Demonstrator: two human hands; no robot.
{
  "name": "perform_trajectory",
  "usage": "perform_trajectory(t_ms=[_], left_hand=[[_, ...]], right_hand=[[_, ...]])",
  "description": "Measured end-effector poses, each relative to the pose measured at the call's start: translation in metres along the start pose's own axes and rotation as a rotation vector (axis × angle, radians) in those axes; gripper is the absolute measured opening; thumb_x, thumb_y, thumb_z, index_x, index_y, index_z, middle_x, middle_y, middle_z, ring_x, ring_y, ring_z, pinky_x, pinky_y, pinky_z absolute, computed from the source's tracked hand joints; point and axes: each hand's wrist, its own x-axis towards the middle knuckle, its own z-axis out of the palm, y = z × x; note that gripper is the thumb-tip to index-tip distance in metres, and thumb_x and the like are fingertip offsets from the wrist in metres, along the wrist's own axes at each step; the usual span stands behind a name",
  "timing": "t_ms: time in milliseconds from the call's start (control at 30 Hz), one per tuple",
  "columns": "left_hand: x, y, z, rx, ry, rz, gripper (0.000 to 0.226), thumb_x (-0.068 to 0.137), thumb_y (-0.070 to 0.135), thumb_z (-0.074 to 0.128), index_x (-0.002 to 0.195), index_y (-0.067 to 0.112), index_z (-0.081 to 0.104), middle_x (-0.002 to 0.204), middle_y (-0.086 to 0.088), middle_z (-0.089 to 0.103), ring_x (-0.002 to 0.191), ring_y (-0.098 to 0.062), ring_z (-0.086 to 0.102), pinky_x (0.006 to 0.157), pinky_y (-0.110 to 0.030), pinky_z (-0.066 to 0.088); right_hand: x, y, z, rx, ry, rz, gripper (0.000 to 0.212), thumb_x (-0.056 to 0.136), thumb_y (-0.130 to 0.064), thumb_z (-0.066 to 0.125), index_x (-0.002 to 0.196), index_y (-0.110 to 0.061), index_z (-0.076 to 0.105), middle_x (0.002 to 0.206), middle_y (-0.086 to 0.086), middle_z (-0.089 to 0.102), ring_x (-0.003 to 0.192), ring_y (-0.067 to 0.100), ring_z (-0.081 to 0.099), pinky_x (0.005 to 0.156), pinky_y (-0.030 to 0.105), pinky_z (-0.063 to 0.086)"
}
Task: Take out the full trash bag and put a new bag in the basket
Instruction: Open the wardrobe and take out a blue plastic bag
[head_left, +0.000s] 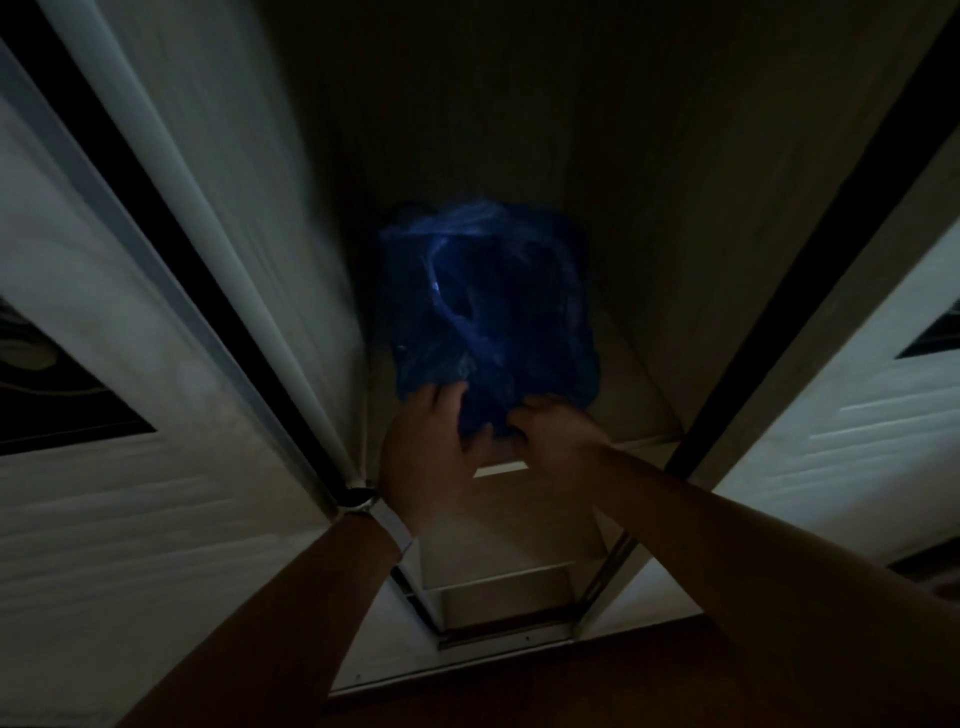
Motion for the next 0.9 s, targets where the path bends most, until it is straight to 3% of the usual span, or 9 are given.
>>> perform_trajectory(t_ms=[133,233,333,467,567,633,667,767,900], left_hand=[[0.003,0.019,-0.021,-0.201,0.148,-0.048,0.087,0.071,0.060,0.070,0.138,0.012,0.040,0.130,-0.011,0.051,0.120,-0.023,0.049,0.093,-0.037,0.047],[0.014,0.036,-0.035,-0.322,0.177,-0.085,0.095,0.070,0.064,0.071,0.142,0.015,0.036,0.136,-0.005,0.049,0.125,-0.017,0.048,0.100,-0.032,0.046],[0.030,0.043,-0.051,-0.349,0.218,-0.141,0.069,0.078,0.058,0.065,0.132,0.021,0.046,0.125,0.002,0.059,0.114,-0.013,0.058,0.091,-0.034,0.052],[0.036,0.044,-0.071,-0.319,0.287,-0.051,0.017,0.089,0.031,0.059,0.101,0.020,0.063,0.095,0.002,0.068,0.089,-0.016,0.065,0.074,-0.027,0.049],[0.026,0.044,-0.083,-0.293,0.246,0.048,0.009,0.091,0.030,0.057,0.092,0.025,0.064,0.084,0.007,0.066,0.078,-0.010,0.062,0.069,-0.022,0.046],[0.019,0.045,-0.094,-0.282,0.263,0.104,0.012,0.091,0.034,0.054,0.089,0.026,0.064,0.079,0.009,0.064,0.074,-0.007,0.060,0.068,-0.022,0.046],[0.016,0.047,-0.099,-0.275,0.276,0.121,0.015,0.091,0.036,0.054,0.089,0.026,0.064,0.078,0.009,0.063,0.074,-0.007,0.060,0.068,-0.023,0.047],[0.006,0.054,-0.118,-0.241,0.319,0.135,0.021,0.090,0.041,0.053,0.092,0.024,0.064,0.079,0.008,0.063,0.076,-0.009,0.060,0.068,-0.027,0.047],[-0.007,0.060,-0.141,-0.114,0.379,0.145,0.031,0.089,0.048,0.051,0.087,0.020,0.064,0.075,0.005,0.062,0.070,-0.014,0.059,0.061,-0.029,0.046]], right_hand=[[-0.028,-0.017,0.002,-0.081,-0.013,-0.030,0.034,0.095,-0.026,0.045,0.126,-0.021,0.055,0.123,0.009,0.057,0.110,0.030,0.054,0.082,0.037,0.048],[-0.044,-0.033,0.001,-0.097,-0.013,-0.068,0.034,0.095,-0.028,0.042,0.123,-0.022,0.059,0.123,0.008,0.059,0.110,0.031,0.055,0.088,0.040,0.049],[-0.058,-0.048,-0.003,-0.091,0.040,-0.076,0.030,0.094,-0.028,0.045,0.114,-0.017,0.064,0.114,0.010,0.063,0.102,0.032,0.059,0.085,0.039,0.049],[-0.074,-0.064,-0.026,-0.007,0.239,-0.082,0.028,0.092,-0.034,0.048,0.095,-0.014,0.066,0.095,0.007,0.064,0.083,0.026,0.063,0.065,0.038,0.052],[-0.077,-0.066,-0.059,0.072,0.556,-0.057,0.027,0.090,-0.036,0.050,0.103,-0.017,0.065,0.099,0.004,0.062,0.080,0.015,0.059,0.059,0.032,0.052],[-0.072,-0.062,-0.089,0.140,0.729,0.025,0.035,0.089,-0.041,0.051,0.119,-0.024,0.055,0.112,-0.004,0.052,0.088,0.003,0.051,0.066,0.017,0.045],[-0.068,-0.059,-0.106,0.193,0.773,0.073,0.041,0.087,-0.045,0.051,0.124,-0.028,0.049,0.117,-0.008,0.045,0.094,0.001,0.048,0.071,0.016,0.043],[-0.048,-0.050,-0.149,0.284,0.769,0.100,0.059,0.083,-0.049,0.056,0.135,-0.032,0.035,0.132,-0.007,0.036,0.116,0.012,0.046,0.085,0.028,0.046],[-0.020,-0.049,-0.178,0.214,0.521,-0.027,0.059,0.089,-0.042,0.058,0.140,-0.020,0.037,0.137,0.006,0.046,0.122,0.025,0.046,0.098,0.039,0.044]])
